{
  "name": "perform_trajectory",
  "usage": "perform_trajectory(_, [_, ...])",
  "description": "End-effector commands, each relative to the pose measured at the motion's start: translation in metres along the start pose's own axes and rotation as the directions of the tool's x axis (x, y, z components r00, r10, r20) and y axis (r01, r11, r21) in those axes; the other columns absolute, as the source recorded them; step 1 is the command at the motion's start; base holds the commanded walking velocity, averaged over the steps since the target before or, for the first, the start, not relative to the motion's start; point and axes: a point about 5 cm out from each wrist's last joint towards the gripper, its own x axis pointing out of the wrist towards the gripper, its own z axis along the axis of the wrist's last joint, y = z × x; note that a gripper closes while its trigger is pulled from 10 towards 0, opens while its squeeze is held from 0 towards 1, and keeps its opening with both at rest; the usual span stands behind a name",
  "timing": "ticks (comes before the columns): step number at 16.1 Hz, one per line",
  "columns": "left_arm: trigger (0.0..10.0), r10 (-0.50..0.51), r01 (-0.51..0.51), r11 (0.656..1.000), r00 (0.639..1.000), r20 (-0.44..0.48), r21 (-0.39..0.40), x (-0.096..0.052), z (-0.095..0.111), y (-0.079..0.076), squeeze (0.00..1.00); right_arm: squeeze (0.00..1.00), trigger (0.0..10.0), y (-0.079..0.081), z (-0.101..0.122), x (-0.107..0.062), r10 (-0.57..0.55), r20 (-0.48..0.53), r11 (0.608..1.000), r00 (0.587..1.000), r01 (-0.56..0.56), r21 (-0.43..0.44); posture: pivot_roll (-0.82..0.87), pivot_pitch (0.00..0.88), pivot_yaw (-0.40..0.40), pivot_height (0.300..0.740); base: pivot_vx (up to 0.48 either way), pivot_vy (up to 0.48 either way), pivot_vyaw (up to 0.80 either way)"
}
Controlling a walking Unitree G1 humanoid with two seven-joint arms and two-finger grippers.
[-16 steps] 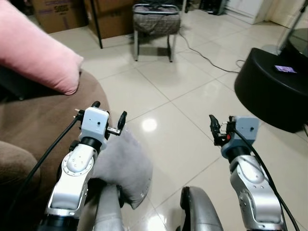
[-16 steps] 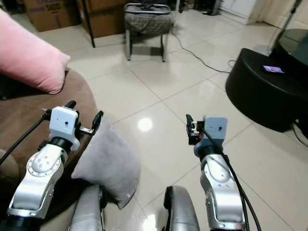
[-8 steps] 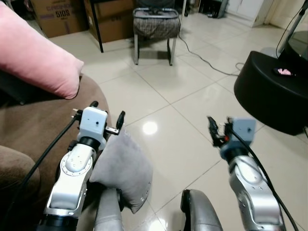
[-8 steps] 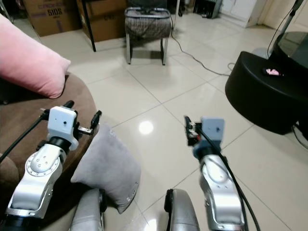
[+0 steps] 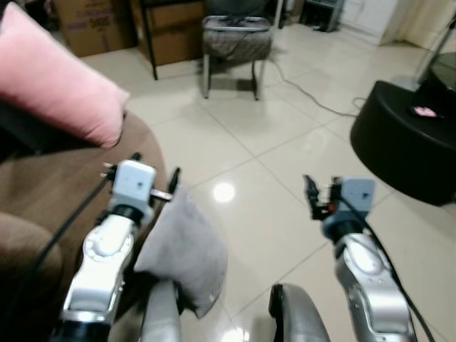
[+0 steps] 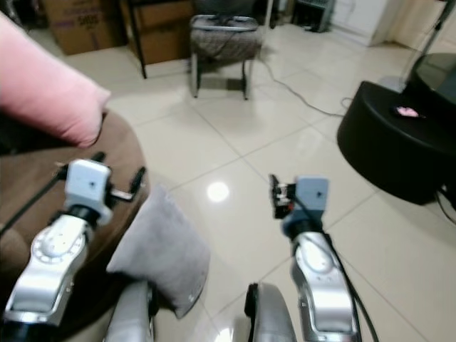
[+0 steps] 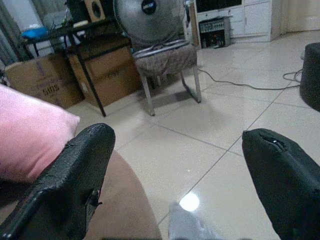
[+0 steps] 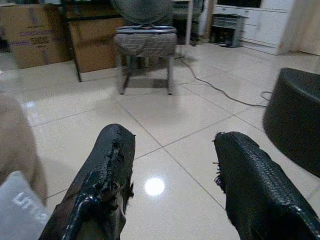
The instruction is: Move the pillow to the sofa from floor
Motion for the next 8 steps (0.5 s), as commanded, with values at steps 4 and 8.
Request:
perform_trajectory(4, [10.0, -0.018, 0.018, 1.0, 1.0, 0.008, -0.002, 0.0014, 0.003, -0.0043, 0.0, 0.0, 10.0, -0.0083, -0.0029, -0.0004, -0.022, -0.014, 1.0, 1.0, 0.022, -0.011, 0.05, 0.0, -0.023, 0.558, 0.269, 0.0, -0.22])
perform_trajectory(8, [10.0, -0.001, 0.001, 1.0, 1.0, -0.016, 0.013, -0.0021, -0.0021, -0.0024, 0.0, 0.0, 10.0, -0.0027, -0.0035, -0.0007, 0.017, -0.015, 1.0, 1.0, -0.017, -0.001, 0.06, 0.0, -0.031, 0.558, 0.064, 0.0, 0.0])
